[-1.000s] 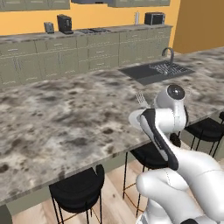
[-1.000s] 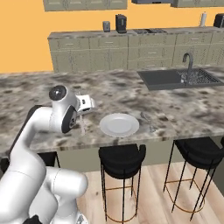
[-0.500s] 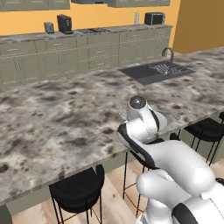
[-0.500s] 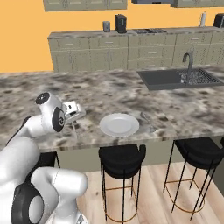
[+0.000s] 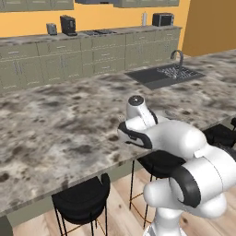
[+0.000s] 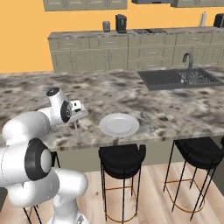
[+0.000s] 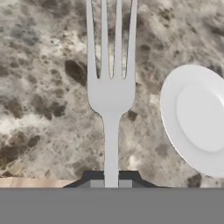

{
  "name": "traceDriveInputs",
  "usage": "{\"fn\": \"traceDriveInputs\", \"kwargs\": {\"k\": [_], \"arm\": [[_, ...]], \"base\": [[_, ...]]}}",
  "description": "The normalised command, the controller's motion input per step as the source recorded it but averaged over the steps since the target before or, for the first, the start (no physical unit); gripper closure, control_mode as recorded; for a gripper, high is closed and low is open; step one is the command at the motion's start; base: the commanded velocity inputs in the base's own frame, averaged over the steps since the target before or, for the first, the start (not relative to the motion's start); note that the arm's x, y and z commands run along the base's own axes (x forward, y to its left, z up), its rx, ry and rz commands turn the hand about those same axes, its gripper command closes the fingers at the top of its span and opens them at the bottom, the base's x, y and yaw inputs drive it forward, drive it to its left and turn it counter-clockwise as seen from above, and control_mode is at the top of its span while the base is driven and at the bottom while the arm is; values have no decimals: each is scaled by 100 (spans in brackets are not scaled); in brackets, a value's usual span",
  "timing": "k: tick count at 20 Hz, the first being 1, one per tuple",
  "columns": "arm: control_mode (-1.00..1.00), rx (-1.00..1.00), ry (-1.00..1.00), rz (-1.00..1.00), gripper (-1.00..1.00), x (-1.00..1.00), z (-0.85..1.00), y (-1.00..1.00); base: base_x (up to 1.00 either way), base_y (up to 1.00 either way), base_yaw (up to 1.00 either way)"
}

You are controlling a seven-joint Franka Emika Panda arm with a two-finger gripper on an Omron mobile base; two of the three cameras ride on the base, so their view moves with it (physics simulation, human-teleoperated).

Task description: Take the fork and place it on the left side of the plate. Then take the spoon and place it on the right side of the plate. Make sure they're directly next to the plate.

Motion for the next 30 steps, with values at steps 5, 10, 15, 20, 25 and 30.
{"fn": "traceDriveInputs", "kwargs": {"k": [5,10,15,20,25,30], "arm": [[-100,3,7,-4,100,20,-24,-5],[-100,0,8,-9,100,18,-32,-16],[-100,0,4,-11,100,20,-35,-26],[-100,2,3,-12,100,24,-28,-24],[-100,1,0,-11,100,17,-17,-8],[-100,1,0,-9,100,13,-12,0]], "base": [[0,0,0],[0,0,0],[0,0,0],[0,0,0],[0,0,0],[0,0,0]]}}
